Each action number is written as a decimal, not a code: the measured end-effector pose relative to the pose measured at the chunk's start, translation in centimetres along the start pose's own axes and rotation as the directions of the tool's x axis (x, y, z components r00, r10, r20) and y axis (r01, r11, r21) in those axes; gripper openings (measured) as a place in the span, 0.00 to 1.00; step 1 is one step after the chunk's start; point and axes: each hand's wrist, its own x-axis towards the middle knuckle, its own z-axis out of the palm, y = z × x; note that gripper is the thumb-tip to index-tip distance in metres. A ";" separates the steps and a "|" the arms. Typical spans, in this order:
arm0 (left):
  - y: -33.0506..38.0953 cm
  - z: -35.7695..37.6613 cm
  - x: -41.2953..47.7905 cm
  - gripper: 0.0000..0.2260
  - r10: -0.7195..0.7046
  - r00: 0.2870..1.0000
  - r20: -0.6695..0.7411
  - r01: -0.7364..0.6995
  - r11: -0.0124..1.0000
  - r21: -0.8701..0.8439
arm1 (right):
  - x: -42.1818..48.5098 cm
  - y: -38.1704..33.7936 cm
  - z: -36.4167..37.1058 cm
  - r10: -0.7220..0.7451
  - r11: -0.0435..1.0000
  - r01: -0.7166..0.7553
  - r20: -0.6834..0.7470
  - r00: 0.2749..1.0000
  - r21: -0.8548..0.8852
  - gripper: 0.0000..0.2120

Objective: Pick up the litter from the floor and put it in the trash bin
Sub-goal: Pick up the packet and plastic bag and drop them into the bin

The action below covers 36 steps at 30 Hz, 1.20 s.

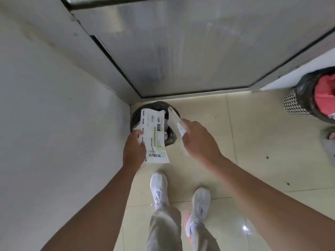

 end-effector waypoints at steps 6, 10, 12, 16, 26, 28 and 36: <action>-4.5 4.5 9.0 0.18 0.194 0.980 -0.049 -0.183 0.968 0.175 | 8.1 0.2 10.1 -0.265 0.964 0.262 -0.077 0.961 -0.053 0.24; -7.4 6.5 10.0 0.22 0.158 0.982 0.101 -0.186 0.895 0.405 | 11.6 0.3 16.5 -0.314 0.929 0.309 0.009 0.949 -0.201 0.30; -8.3 6.8 9.8 0.20 0.178 0.982 0.065 -0.189 0.888 0.420 | 12.7 0.6 19.1 -0.266 0.922 0.285 0.106 0.958 -0.263 0.31; -9.2 7.4 9.4 0.17 0.215 0.973 -0.084 -0.187 0.947 0.260 | 15.1 2.0 23.1 -0.072 0.967 0.114 0.190 0.979 -0.226 0.28; -8.1 8.8 9.5 0.19 0.226 0.953 -0.204 -0.205 0.972 0.116 | 21.4 2.5 23.5 0.144 0.989 -0.146 0.390 0.909 -0.026 0.33; -7.6 8.1 9.1 0.20 0.223 0.962 -0.160 -0.201 0.969 0.144 | 20.4 1.9 22.3 0.116 0.993 -0.102 0.375 0.920 -0.056 0.31; -1.8 1.6 3.6 0.30 0.120 0.993 -0.005 -0.115 0.956 0.271 | 11.2 -1.2 12.8 -0.046 0.988 0.099 0.392 0.919 -0.117 0.24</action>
